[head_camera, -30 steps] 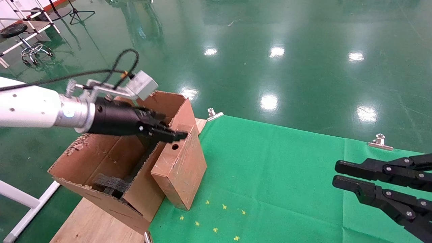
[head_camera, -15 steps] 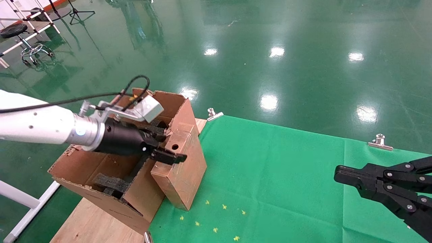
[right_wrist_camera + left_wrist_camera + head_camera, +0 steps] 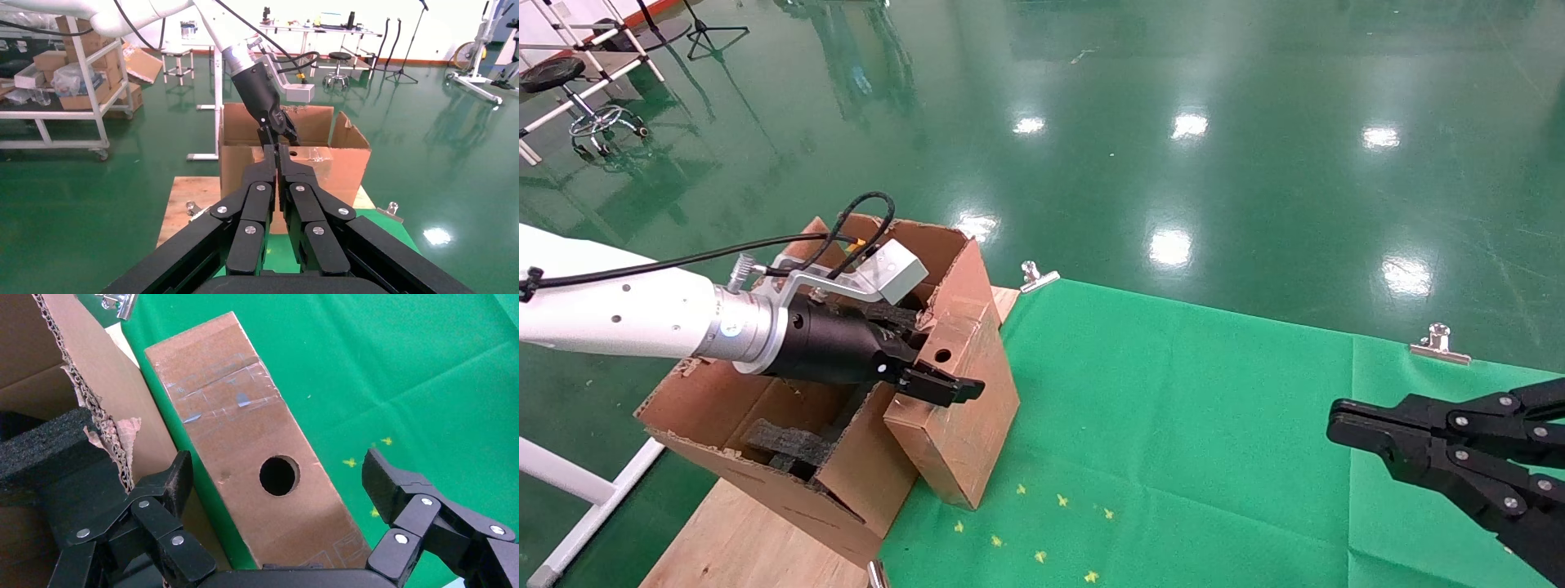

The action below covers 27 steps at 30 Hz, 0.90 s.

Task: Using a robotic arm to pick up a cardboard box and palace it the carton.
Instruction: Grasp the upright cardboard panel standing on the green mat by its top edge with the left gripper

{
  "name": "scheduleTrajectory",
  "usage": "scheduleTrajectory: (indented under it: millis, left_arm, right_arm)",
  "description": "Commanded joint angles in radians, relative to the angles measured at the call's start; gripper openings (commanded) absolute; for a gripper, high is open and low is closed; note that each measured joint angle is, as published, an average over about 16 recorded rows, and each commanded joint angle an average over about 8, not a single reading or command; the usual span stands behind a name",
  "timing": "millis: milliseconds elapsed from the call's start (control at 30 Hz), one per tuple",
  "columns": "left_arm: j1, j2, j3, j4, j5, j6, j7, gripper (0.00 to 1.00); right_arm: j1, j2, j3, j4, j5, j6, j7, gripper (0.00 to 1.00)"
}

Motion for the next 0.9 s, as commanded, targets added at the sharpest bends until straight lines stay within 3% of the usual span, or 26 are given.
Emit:
scheduleTrajectory:
  millis: [33,900]
  left_arm:
    - [0.000,0.000,0.000,0.000,-0.001,0.000,0.000,0.01]
    - [-0.009,0.000,-0.004,0.011,-0.002,0.000,0.013,0.00]
  right_arm:
    - [0.000,0.000,0.000,0.000,0.000,0.000,0.000,1.00]
    - [0.000,0.000,0.000,0.000,0.000,0.000,0.000,1.00]
